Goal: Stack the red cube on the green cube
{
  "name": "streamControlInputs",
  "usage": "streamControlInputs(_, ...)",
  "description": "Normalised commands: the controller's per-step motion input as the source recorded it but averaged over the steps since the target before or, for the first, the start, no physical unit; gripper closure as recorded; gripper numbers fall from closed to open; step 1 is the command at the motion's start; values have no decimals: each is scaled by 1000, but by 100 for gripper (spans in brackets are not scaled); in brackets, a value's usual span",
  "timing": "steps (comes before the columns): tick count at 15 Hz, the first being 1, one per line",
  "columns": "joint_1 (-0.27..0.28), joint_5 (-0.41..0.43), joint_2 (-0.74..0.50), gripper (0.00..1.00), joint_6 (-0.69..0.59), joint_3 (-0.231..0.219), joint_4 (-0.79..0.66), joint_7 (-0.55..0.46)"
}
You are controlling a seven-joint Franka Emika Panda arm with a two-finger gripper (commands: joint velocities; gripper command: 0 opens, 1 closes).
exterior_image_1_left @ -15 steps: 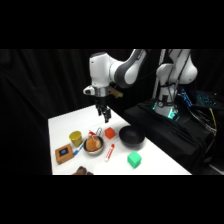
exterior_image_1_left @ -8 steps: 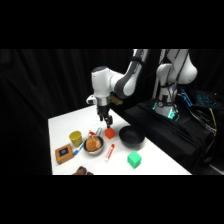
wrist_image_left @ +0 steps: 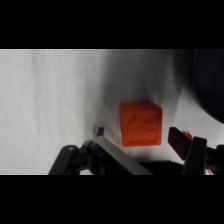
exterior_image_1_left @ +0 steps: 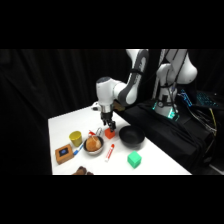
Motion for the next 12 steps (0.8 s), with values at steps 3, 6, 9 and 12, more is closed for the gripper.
streamControlInputs(3, -126, 10, 95, 0, 287, 74, -50, -157)
streamControlInputs(6, -158, 48, 93, 0, 287, 123, -21, -190)
streamControlInputs(9, -127, 25, 83, 0, 210, 117, 9, -161)
streamControlInputs(12, -90, -2, 51, 25, 165, 92, 13, -121)
